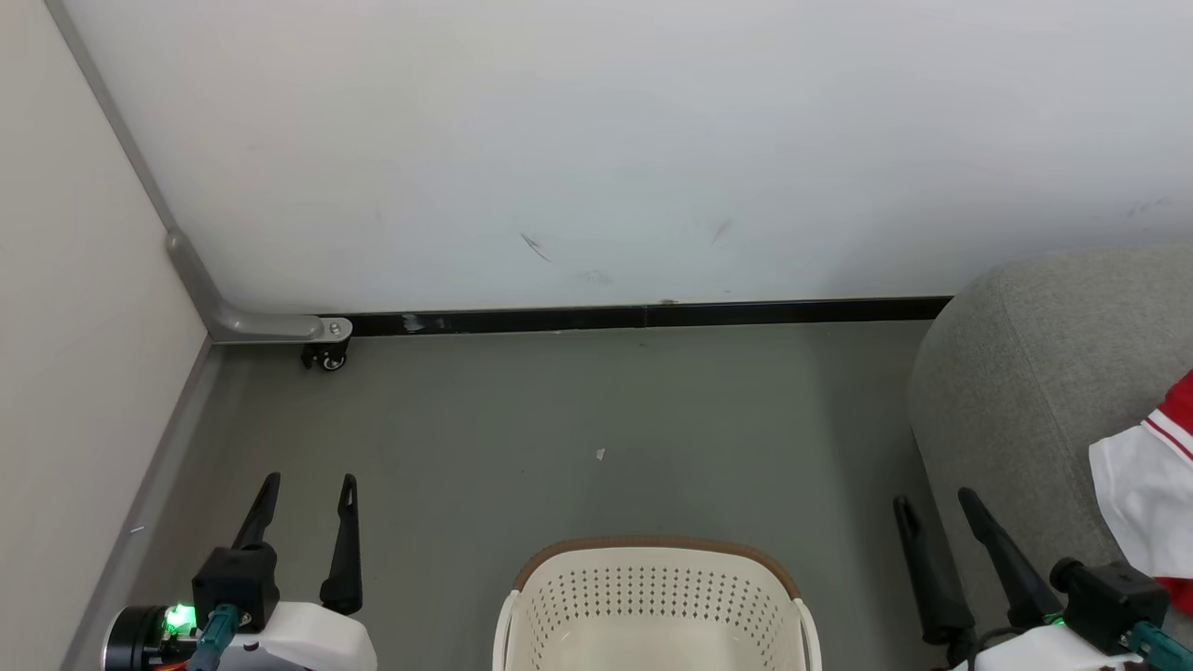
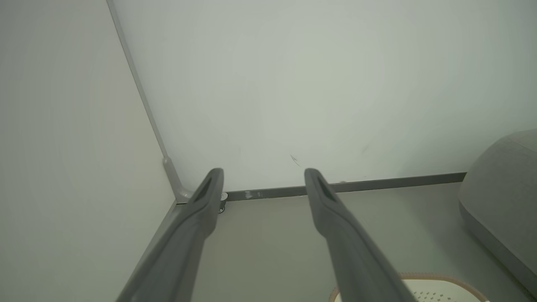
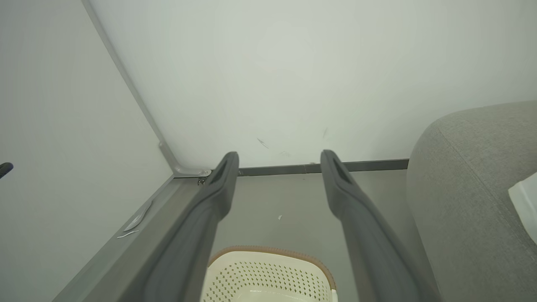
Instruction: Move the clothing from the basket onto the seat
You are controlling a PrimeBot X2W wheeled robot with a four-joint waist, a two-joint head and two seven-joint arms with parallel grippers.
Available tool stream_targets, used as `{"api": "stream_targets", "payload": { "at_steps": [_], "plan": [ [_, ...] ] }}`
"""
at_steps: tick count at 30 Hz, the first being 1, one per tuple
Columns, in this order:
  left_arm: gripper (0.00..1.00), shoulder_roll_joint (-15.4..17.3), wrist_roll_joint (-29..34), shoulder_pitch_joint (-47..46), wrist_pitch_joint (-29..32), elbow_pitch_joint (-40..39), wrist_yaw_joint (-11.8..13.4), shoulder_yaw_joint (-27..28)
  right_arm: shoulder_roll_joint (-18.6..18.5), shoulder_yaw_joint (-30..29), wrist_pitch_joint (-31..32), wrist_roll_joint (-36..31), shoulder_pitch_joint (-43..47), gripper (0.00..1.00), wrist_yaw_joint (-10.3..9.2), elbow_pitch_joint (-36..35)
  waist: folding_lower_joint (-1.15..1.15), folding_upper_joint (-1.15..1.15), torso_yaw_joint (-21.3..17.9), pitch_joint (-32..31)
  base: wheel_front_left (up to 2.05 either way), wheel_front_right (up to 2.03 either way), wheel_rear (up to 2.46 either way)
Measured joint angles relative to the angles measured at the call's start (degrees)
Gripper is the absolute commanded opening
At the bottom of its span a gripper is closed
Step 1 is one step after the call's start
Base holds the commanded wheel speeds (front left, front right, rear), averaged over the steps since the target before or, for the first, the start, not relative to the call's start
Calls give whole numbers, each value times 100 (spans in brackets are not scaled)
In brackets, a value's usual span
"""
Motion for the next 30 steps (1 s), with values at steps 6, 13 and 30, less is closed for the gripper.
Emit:
{"api": "stream_targets", "payload": {
  "at_steps": [6,13,30],
  "plan": [
    [100,-10,-3,0,0,4,2,27,0,1,1,0,0,100,0,10,0,0,15,13,0,0,0],
    [0,-205,-4,296,9,303,-5,-65,71,62,-1,3,151,0,0,348,0,0,16,14,0,0,0],
    [0,-275,-1201,332,417,403,-290,342,70,166,57,1392,202,0,0,259,4,0,-17,47,0,0,0]
  ]
}}
